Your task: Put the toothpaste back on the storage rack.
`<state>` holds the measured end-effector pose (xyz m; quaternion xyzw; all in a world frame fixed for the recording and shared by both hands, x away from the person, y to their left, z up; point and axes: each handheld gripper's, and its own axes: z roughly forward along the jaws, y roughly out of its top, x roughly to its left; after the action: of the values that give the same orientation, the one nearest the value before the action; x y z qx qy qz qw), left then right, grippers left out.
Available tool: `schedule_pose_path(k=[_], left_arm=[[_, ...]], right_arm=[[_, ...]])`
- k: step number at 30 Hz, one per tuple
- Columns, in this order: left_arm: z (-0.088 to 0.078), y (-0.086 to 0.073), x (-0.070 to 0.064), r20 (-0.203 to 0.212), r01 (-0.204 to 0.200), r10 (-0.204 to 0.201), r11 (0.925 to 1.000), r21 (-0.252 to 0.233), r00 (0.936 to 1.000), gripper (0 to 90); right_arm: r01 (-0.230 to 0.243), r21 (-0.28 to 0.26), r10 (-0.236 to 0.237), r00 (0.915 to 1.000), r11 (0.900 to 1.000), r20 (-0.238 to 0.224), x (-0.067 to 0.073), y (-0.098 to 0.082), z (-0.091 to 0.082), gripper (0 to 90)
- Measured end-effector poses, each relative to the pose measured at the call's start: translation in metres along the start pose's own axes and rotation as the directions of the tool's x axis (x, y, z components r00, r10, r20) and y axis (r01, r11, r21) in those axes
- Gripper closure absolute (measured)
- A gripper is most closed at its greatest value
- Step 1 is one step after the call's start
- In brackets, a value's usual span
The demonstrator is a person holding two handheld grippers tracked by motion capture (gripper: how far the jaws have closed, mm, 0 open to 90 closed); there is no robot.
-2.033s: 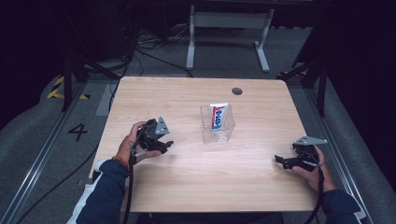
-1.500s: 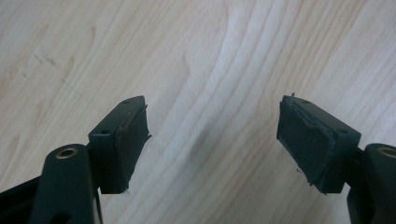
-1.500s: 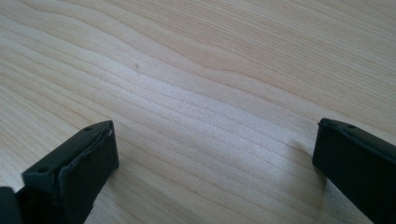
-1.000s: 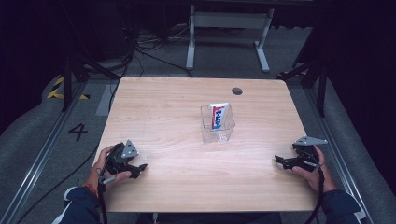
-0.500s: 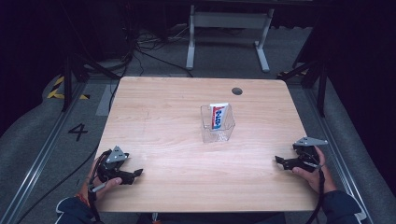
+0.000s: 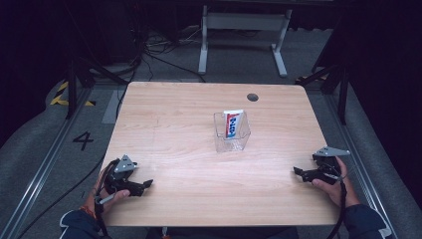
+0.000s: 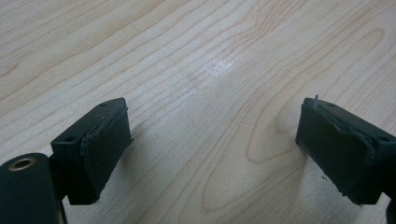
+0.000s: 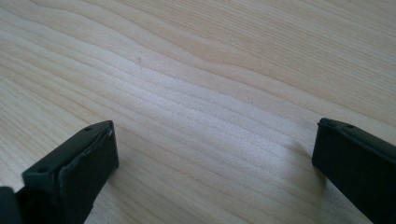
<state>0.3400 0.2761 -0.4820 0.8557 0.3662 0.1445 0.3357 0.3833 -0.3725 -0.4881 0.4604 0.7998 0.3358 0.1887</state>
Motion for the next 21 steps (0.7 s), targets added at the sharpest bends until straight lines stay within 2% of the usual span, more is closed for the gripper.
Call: schedule_pose_path(k=[10, 18, 20, 21], left_arm=[[0.0003, 0.0003, 0.0009, 0.006, -0.006, 0.006, 1.0000, 0.001, 1.0000, 9.8], [0.0006, 0.0002, 0.0004, 0.013, 0.008, -0.008, 0.9999, 0.006, 0.9999, 9.3], [0.0015, 0.0007, 0.0020, 0.006, -0.010, 0.010, 1.0000, -0.002, 0.9999, 8.9], [0.0025, 0.0016, 0.0017, 0.011, 0.001, -0.001, 1.0000, 0.004, 0.9999, 7.5]], right_arm=[[0.005, 0.000, -0.005, 1.0000, 1.000, -0.005, -0.0007, 0.0004, 0.0004, 0.3], [0.003, 0.000, -0.003, 1.0000, 1.000, -0.003, -0.0004, 0.0004, 0.0004, 0.3], [0.001, 0.000, -0.001, 1.0000, 1.000, -0.001, -0.0001, 0.0003, 0.0004, 0.3], [-0.003, -0.001, 0.003, 1.0000, 1.000, 0.004, 0.0004, 0.0001, 0.0002, 0.4]])
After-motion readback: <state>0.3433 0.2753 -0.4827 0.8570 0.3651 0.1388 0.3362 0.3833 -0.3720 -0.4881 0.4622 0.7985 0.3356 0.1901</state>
